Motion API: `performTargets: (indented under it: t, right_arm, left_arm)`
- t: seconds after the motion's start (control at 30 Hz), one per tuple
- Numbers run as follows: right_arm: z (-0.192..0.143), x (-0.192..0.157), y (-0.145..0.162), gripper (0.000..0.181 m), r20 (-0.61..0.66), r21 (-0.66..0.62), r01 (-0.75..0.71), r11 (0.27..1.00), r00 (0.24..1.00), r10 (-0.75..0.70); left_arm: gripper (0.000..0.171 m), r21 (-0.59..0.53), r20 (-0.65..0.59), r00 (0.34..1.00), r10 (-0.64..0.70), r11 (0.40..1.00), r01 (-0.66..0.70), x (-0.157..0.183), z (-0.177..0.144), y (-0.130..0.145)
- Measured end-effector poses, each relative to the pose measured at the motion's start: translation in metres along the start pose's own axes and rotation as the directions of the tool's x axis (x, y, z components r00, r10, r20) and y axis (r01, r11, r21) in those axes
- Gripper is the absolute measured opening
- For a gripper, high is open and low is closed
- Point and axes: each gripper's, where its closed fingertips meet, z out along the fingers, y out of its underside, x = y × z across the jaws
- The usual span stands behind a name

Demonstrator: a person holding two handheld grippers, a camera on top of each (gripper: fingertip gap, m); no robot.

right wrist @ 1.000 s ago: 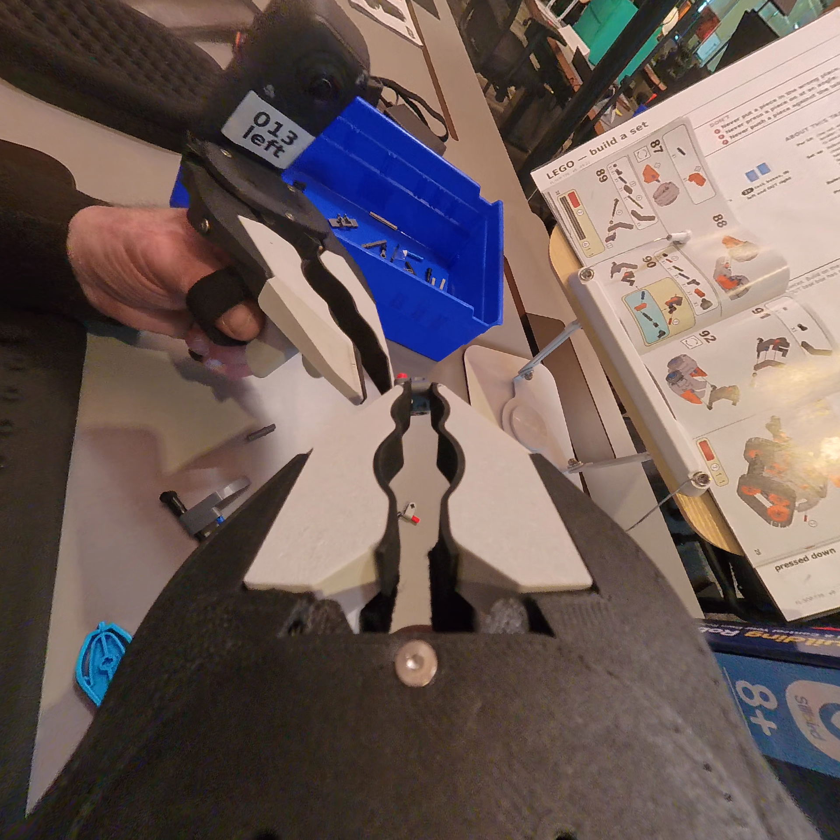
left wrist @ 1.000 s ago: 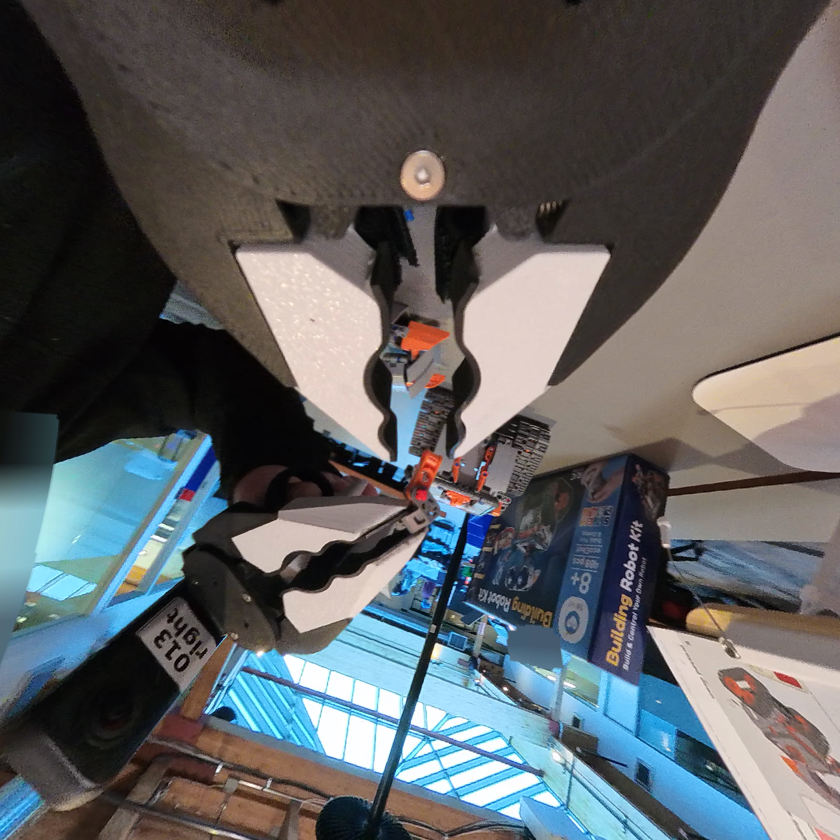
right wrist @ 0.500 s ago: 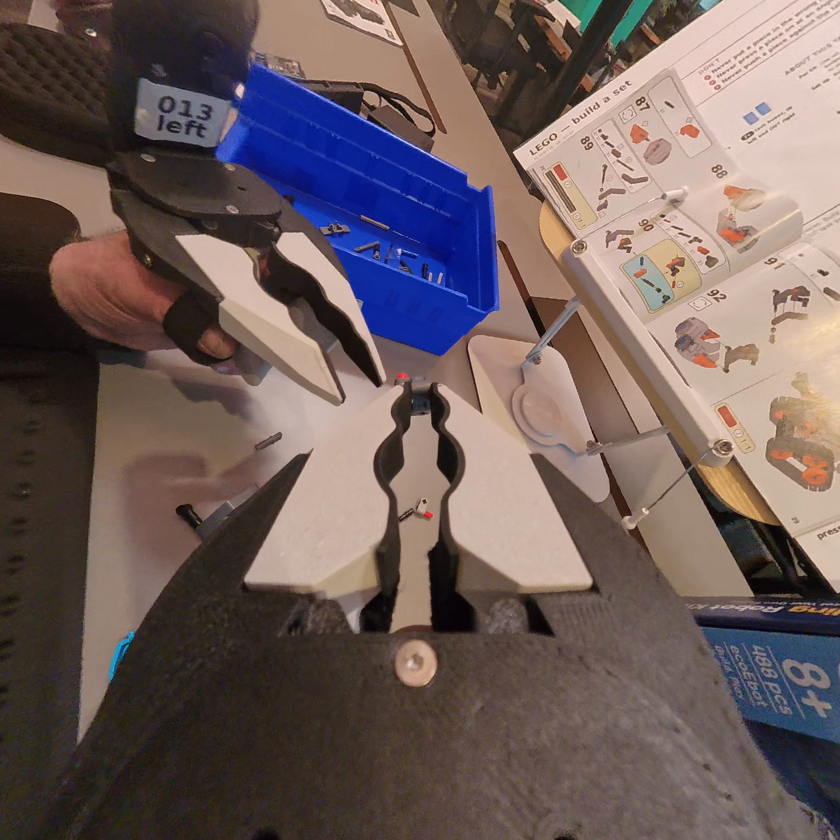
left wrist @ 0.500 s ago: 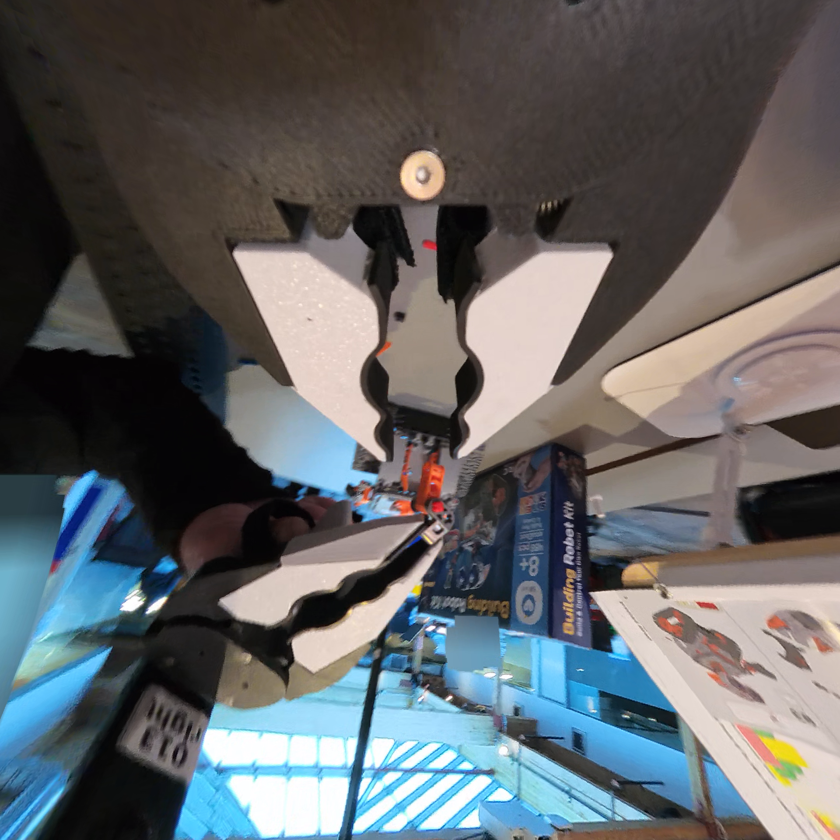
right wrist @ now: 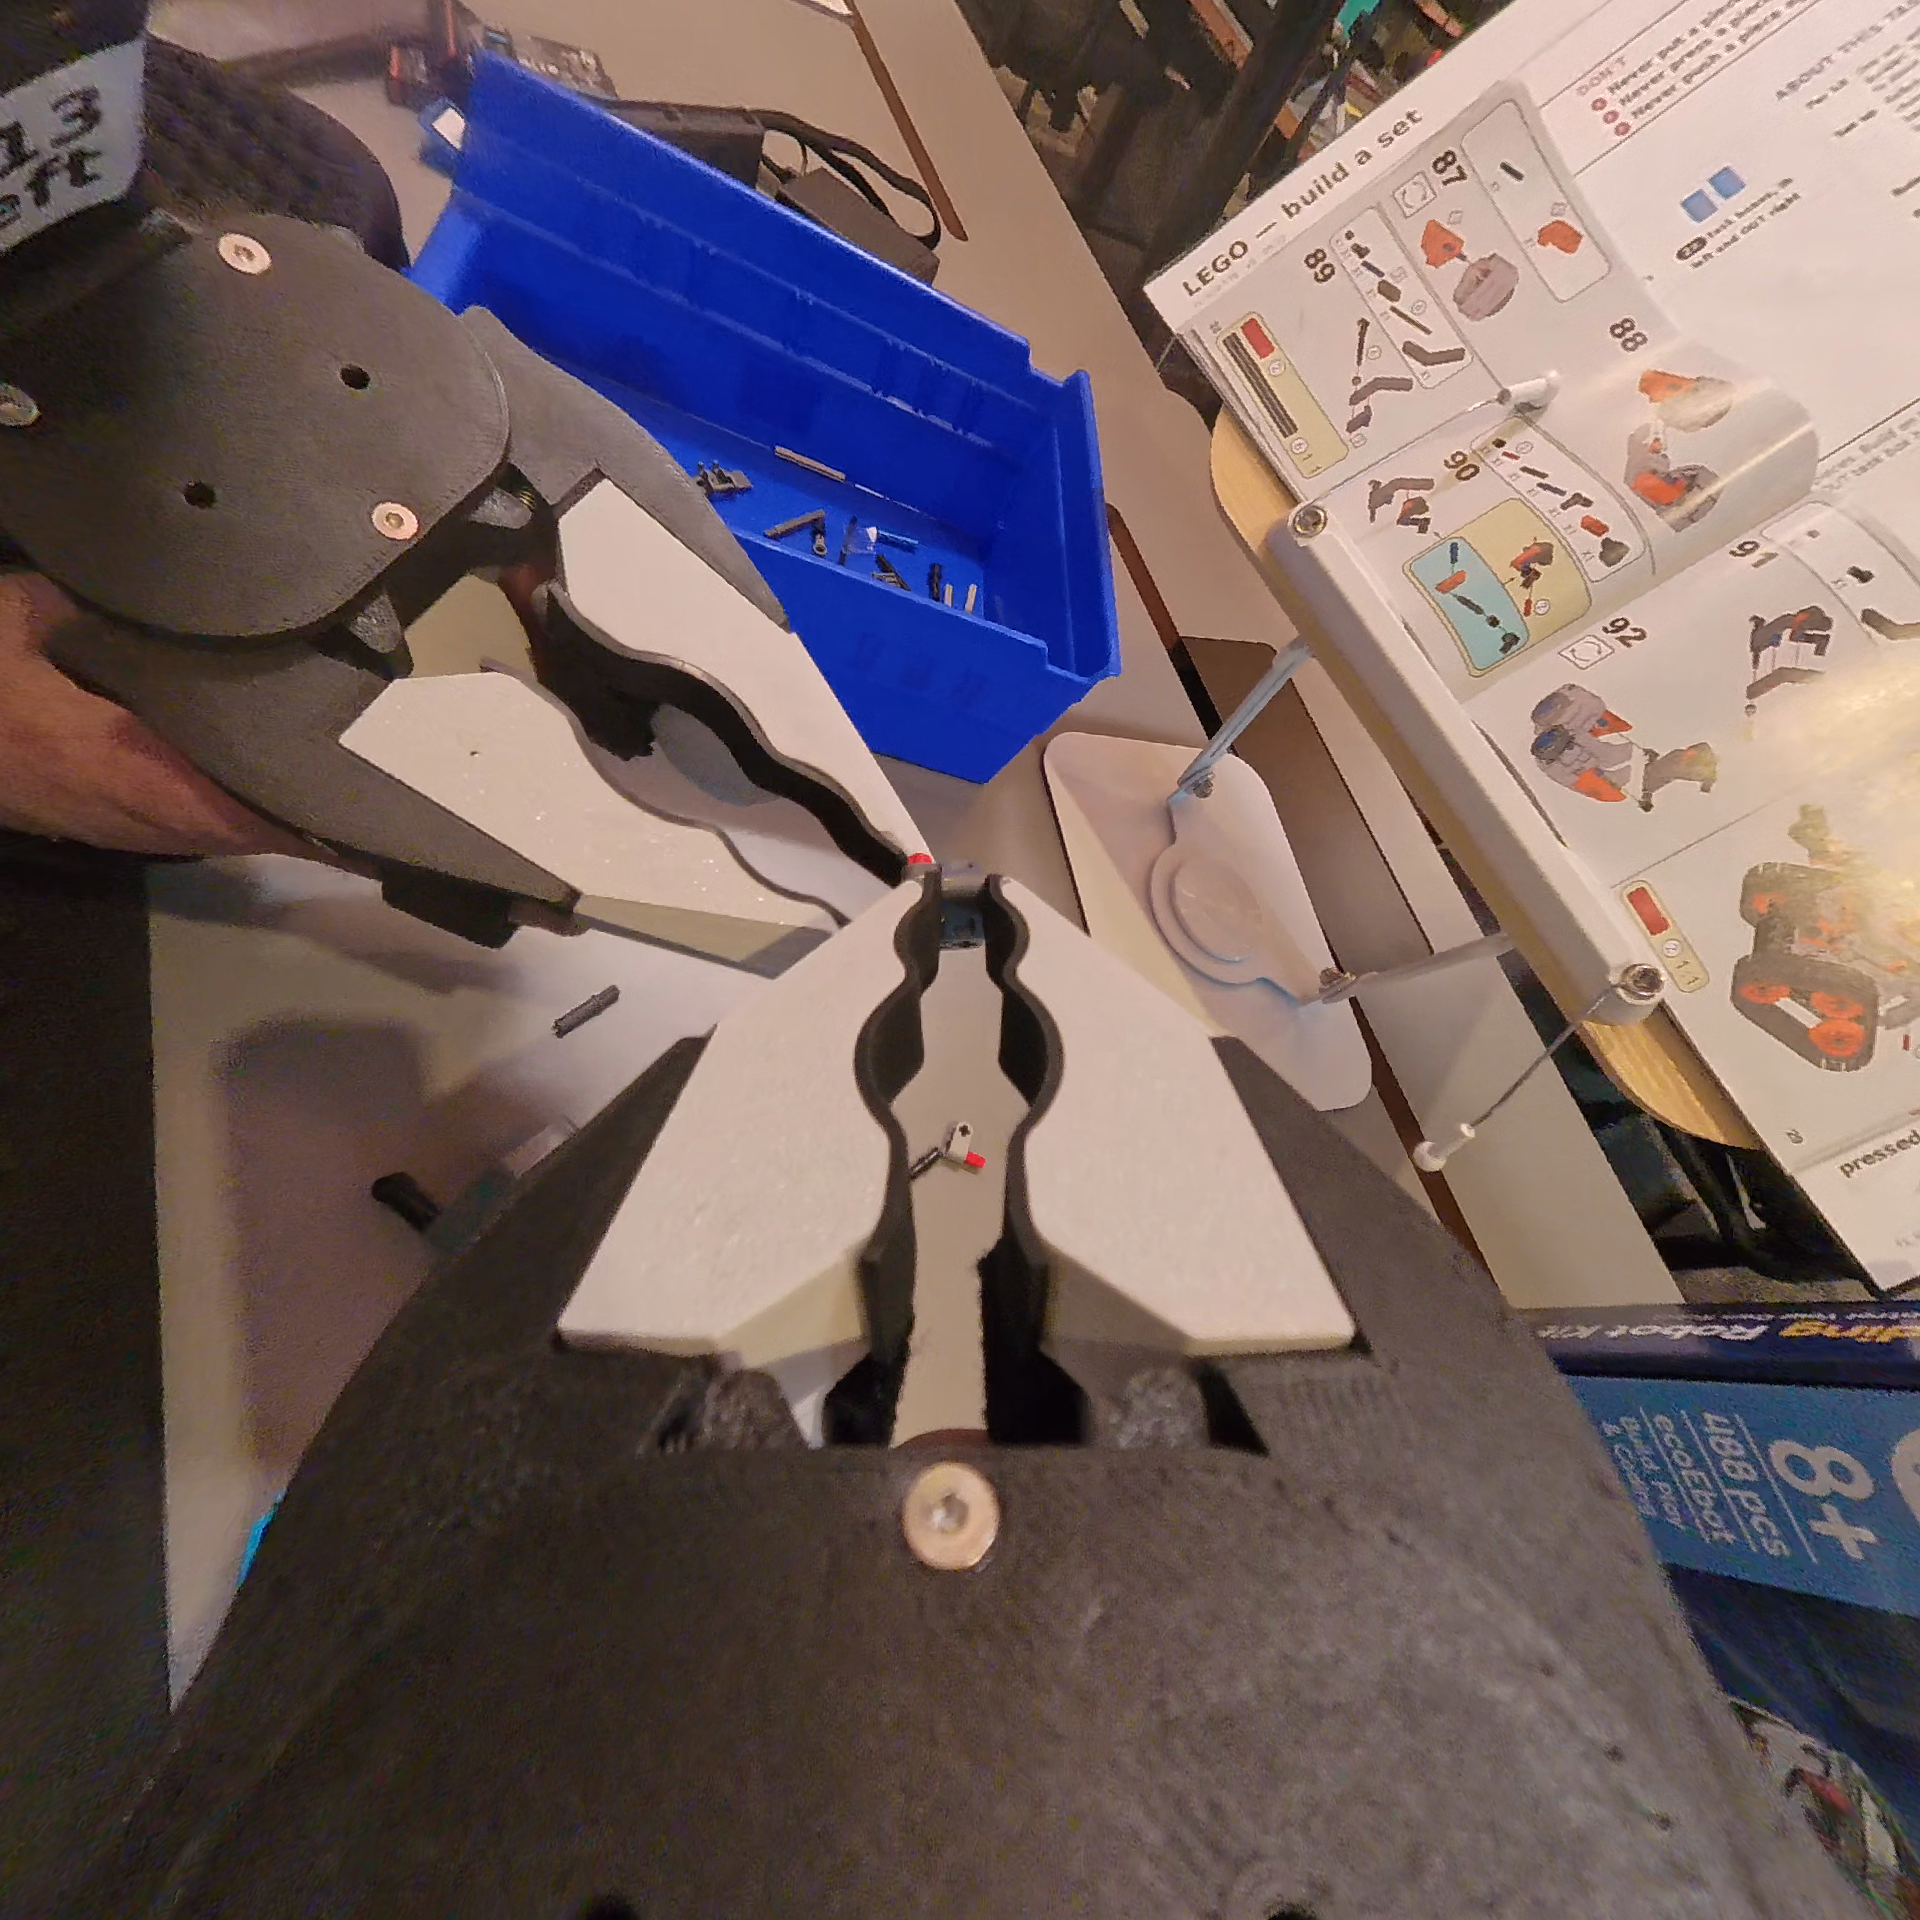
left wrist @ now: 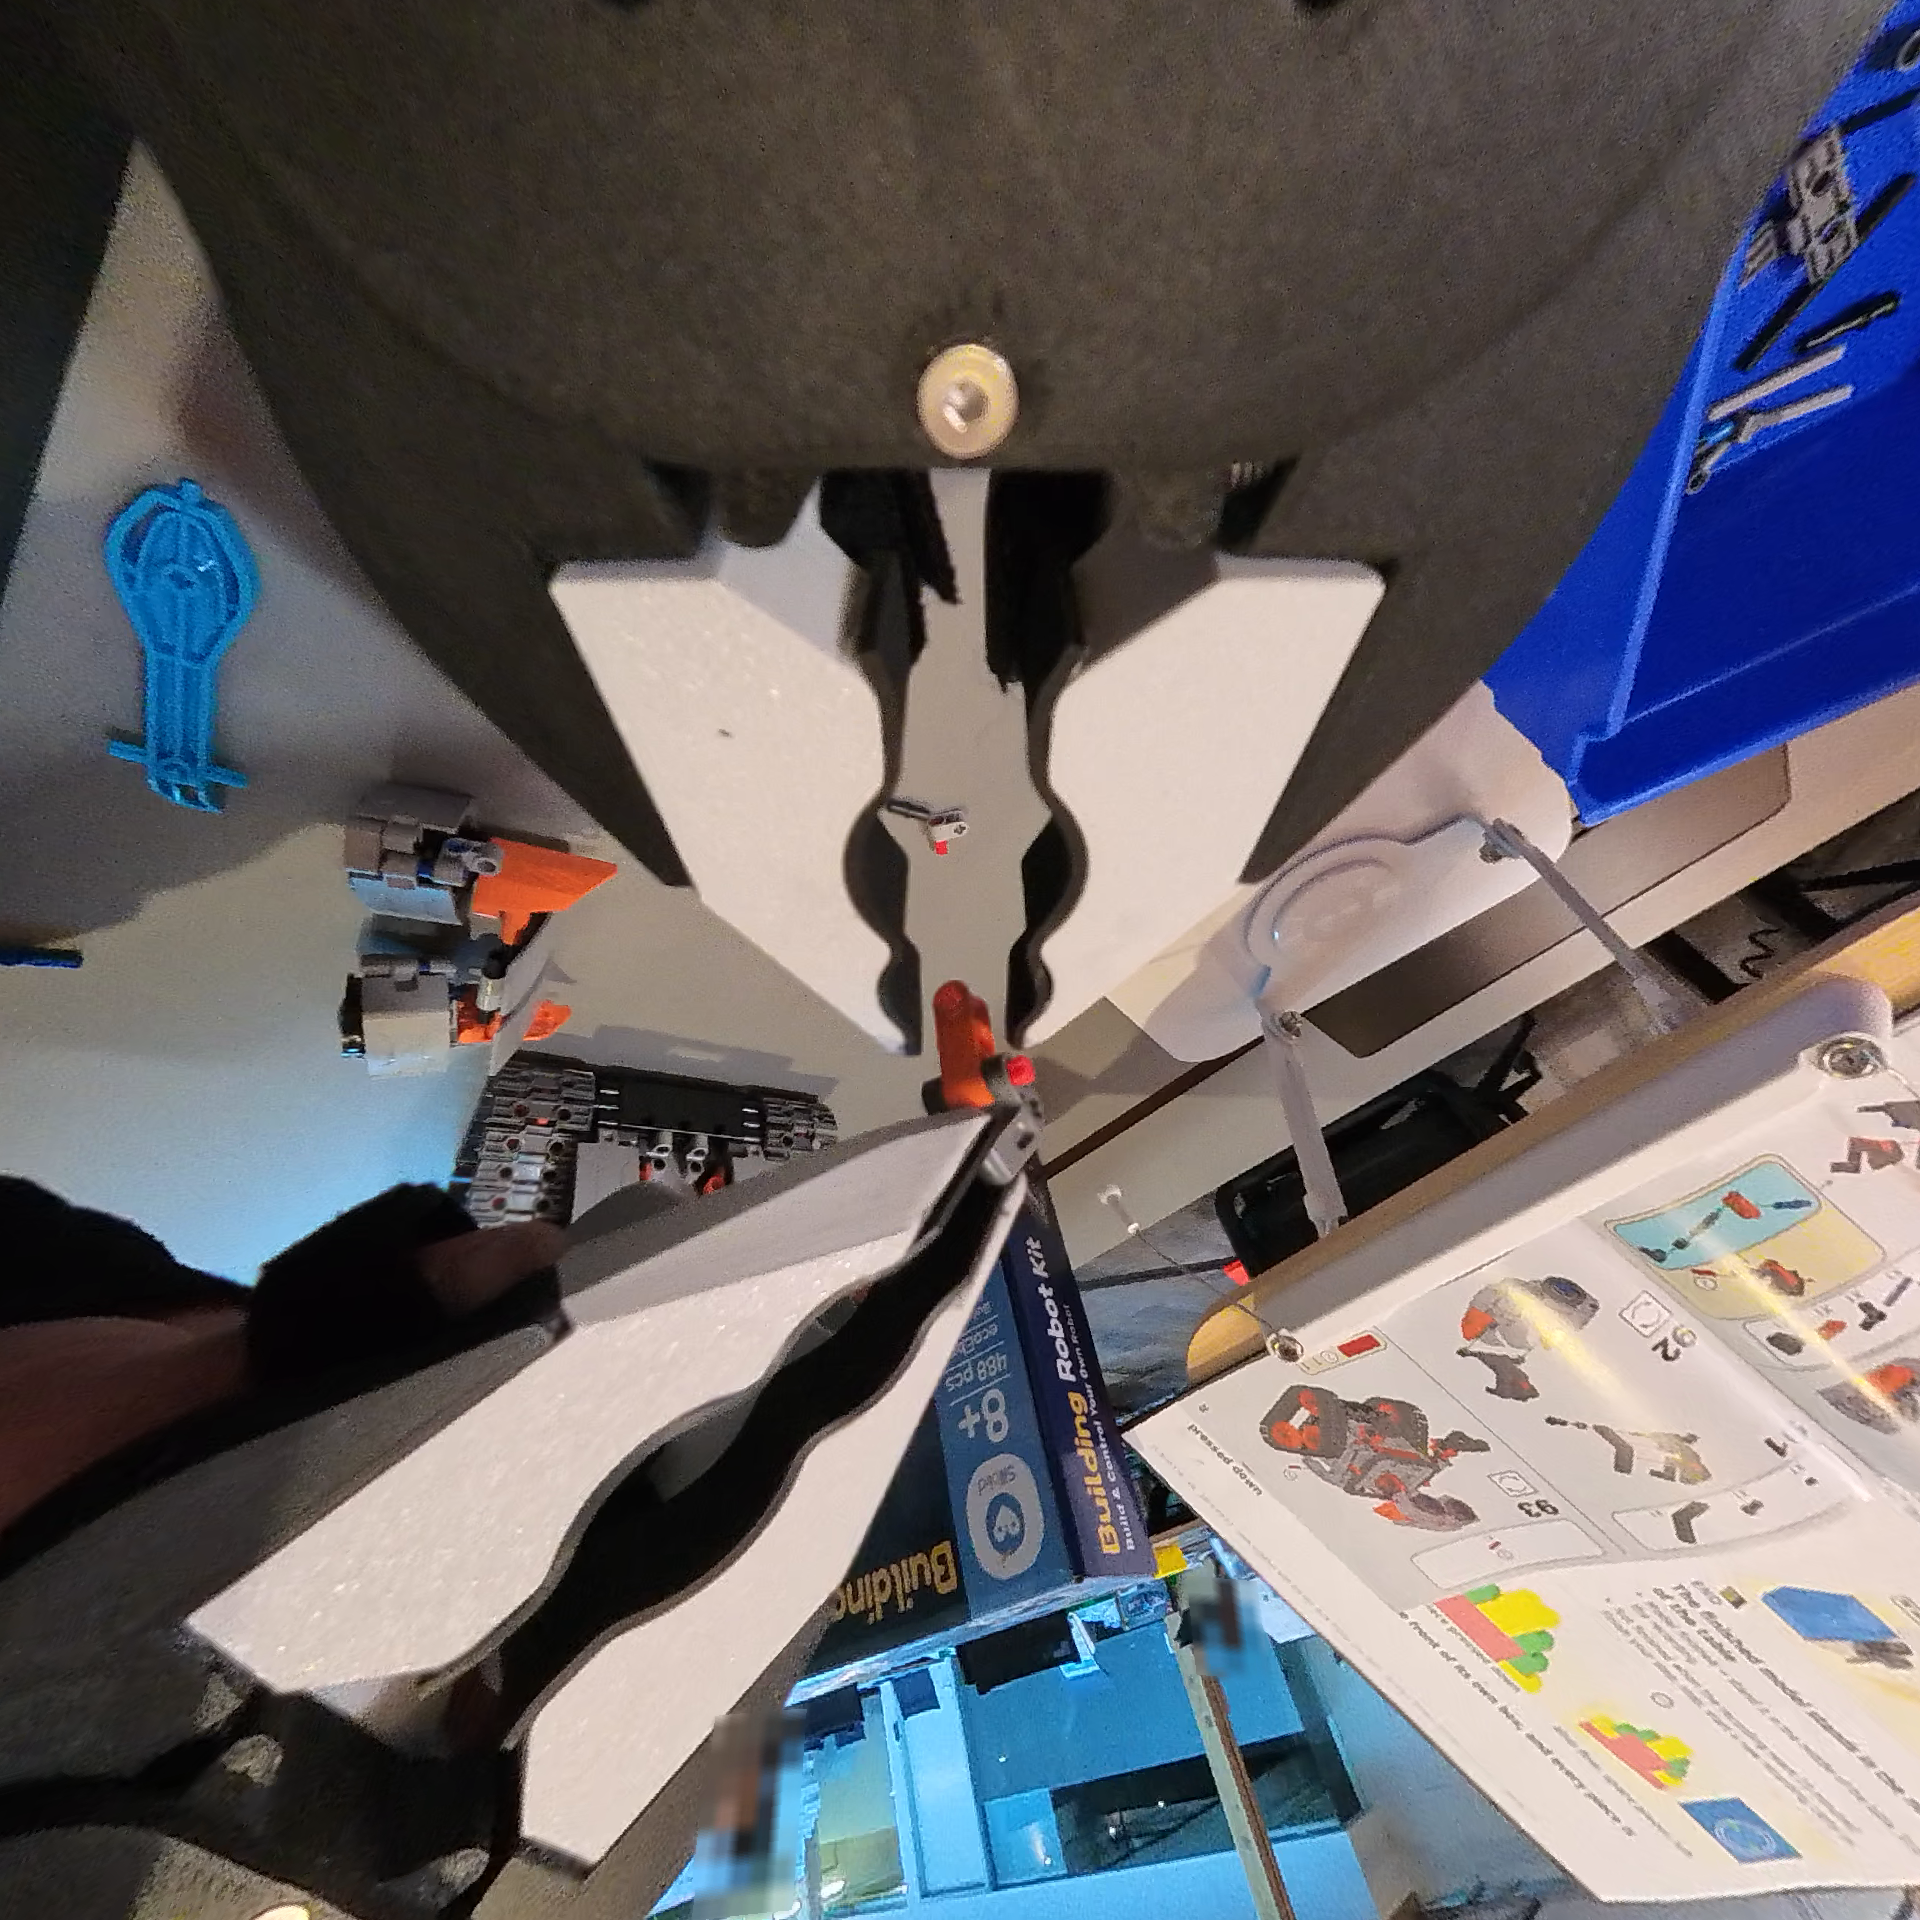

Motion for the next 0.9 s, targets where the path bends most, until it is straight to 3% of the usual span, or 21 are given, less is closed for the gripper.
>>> performTargets:
  t: [0.5, 0.73, 0.9]
  right_arm:
    - [0.007, -0.006, 0.006, 0.006, -0.007, -0.032, 0.016, 0.999, 1.000, -0.016]
    - [0.004, -0.013, 0.002, 0.011, 0.141, 0.022, -0.105, 0.994, 0.985, 0.100]
    - [0.000, -0.012, 0.003, 0.017, 0.180, 0.025, -0.128, 0.991, 0.976, 0.121]
  left_arm:
    - [0.007, -0.034, -0.002, 1.000, -0.006, 0.999, 0.006, -0.003, 0.001, 0.012]
    - [0.007, -0.002, -0.041, 0.998, -0.053, 0.999, 0.053, -0.003, 0.000, 0.010]
    - [0.007, 0.028, -0.070, 0.994, -0.080, 0.996, 0.082, -0.002, -0.001, 0.007]
